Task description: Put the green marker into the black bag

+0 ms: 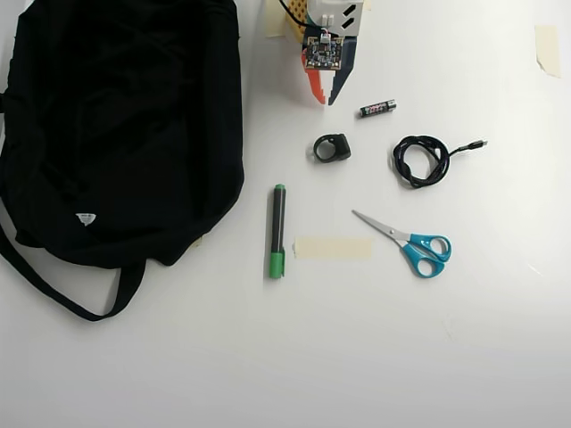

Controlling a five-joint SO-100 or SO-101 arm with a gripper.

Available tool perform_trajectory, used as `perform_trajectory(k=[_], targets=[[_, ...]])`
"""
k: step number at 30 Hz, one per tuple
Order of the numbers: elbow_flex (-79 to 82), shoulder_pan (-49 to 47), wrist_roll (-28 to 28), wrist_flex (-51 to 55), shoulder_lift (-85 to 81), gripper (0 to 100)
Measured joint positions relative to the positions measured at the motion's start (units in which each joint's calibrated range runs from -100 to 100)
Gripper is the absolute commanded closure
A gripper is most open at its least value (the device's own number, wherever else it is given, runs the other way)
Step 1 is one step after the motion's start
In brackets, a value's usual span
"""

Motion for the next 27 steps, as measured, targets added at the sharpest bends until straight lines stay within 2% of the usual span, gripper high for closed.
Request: perform_trajectory(k=[18, 27], targets=[[-3.69, 0.07, 0.0, -1.8, 0.17, 98], [-14.54, 0.07, 0.0, -5.75, 11.79, 98]])
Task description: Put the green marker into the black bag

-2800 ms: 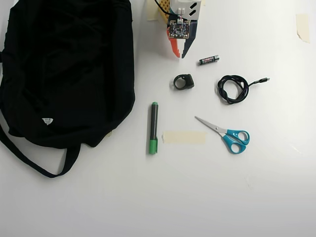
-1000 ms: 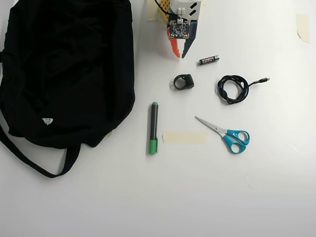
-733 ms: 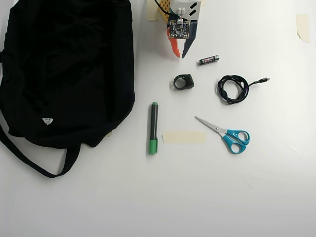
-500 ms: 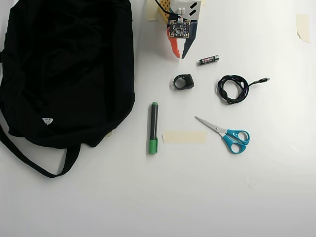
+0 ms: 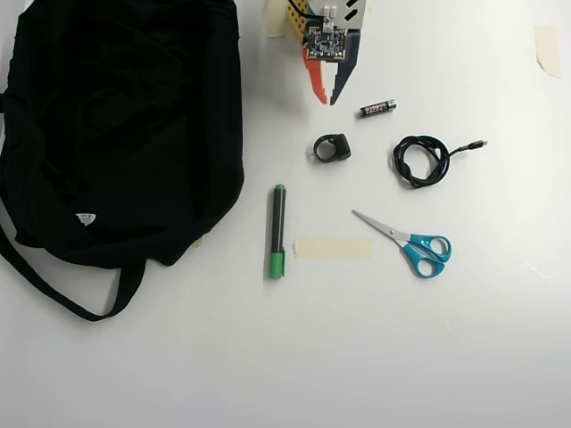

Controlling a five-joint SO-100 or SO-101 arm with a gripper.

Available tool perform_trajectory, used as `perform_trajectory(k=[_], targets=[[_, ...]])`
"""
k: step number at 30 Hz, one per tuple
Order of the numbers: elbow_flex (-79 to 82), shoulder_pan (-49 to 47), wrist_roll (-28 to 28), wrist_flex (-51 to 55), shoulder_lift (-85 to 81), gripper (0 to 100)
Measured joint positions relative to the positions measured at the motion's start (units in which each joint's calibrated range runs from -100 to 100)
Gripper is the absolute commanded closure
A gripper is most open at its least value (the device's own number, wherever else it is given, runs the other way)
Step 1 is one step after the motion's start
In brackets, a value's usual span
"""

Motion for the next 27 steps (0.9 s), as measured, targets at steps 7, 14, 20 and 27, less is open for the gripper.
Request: perform_trajectory(k=[7, 14, 20, 27], targets=[[-9.75, 0.0, 0.0, -3.86, 10.79, 98], [-16.82, 0.0, 0.0, -10.13, 20.76, 98], [-23.98, 0.0, 0.0, -14.94, 29.8, 98], [-36.4, 0.0, 0.0, -16.23, 41.93, 98]])
